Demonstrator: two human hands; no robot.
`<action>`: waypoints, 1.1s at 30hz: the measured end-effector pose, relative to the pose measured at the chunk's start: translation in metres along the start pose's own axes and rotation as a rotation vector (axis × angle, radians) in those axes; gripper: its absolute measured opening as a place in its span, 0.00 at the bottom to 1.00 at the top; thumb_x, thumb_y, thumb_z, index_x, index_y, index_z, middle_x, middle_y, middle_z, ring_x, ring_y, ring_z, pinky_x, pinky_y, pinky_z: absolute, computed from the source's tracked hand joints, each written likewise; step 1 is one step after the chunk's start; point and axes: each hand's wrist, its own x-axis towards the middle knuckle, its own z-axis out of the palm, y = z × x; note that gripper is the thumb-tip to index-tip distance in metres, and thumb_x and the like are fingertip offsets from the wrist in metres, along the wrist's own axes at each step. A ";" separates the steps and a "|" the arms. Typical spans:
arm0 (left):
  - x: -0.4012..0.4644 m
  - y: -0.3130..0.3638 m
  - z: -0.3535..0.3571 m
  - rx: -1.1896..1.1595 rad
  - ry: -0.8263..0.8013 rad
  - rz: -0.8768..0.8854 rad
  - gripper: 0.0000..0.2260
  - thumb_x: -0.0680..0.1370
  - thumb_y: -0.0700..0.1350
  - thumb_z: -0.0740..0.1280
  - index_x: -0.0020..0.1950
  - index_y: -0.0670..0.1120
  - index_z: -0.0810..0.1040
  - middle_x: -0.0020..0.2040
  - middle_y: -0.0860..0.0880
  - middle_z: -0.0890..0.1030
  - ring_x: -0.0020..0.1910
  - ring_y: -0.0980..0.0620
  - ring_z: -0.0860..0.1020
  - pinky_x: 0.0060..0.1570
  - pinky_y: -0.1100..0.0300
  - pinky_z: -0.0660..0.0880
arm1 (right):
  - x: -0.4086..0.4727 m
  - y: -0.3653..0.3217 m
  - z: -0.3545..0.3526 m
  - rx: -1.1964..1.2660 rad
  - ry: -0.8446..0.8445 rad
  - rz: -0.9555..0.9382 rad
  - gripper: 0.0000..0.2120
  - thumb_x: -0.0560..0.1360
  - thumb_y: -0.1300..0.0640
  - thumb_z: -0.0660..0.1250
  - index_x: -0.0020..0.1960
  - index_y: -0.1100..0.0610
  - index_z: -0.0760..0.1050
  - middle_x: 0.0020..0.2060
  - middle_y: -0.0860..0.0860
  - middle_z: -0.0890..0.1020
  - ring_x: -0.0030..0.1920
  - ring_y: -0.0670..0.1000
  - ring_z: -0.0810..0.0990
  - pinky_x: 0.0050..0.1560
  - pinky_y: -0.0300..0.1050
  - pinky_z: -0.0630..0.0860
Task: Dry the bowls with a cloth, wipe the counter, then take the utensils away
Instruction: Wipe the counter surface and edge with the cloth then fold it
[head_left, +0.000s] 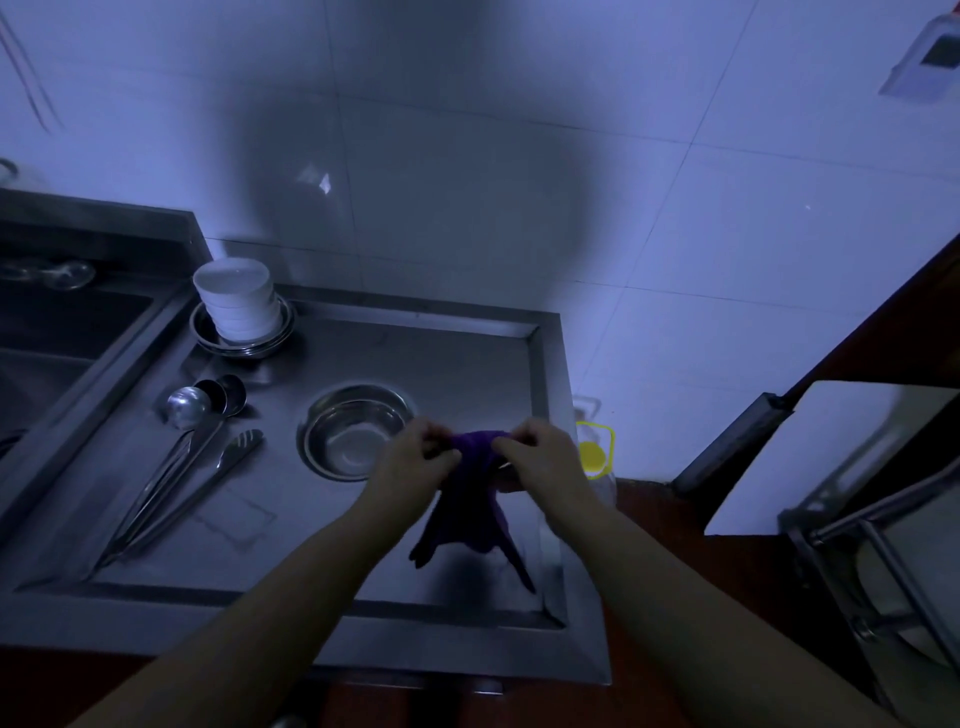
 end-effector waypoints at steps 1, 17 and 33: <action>-0.004 0.000 0.005 0.036 -0.040 0.035 0.09 0.73 0.40 0.70 0.46 0.52 0.73 0.45 0.51 0.80 0.47 0.54 0.80 0.37 0.68 0.74 | -0.003 0.001 0.006 -0.024 0.000 -0.044 0.07 0.70 0.64 0.68 0.35 0.58 0.72 0.35 0.64 0.79 0.35 0.59 0.81 0.36 0.51 0.79; -0.011 -0.005 -0.005 0.243 -0.114 0.222 0.10 0.76 0.34 0.63 0.45 0.50 0.72 0.41 0.50 0.77 0.37 0.56 0.77 0.33 0.66 0.74 | 0.010 0.038 -0.025 -0.424 -0.449 -0.133 0.28 0.66 0.70 0.71 0.65 0.58 0.72 0.55 0.55 0.79 0.52 0.47 0.75 0.44 0.32 0.75; -0.037 -0.120 0.043 0.553 -0.398 0.097 0.15 0.70 0.30 0.63 0.40 0.52 0.70 0.42 0.50 0.78 0.43 0.49 0.76 0.41 0.61 0.69 | -0.060 0.144 -0.074 -1.161 -0.308 -0.406 0.10 0.70 0.57 0.67 0.50 0.55 0.79 0.48 0.53 0.78 0.51 0.54 0.75 0.50 0.45 0.66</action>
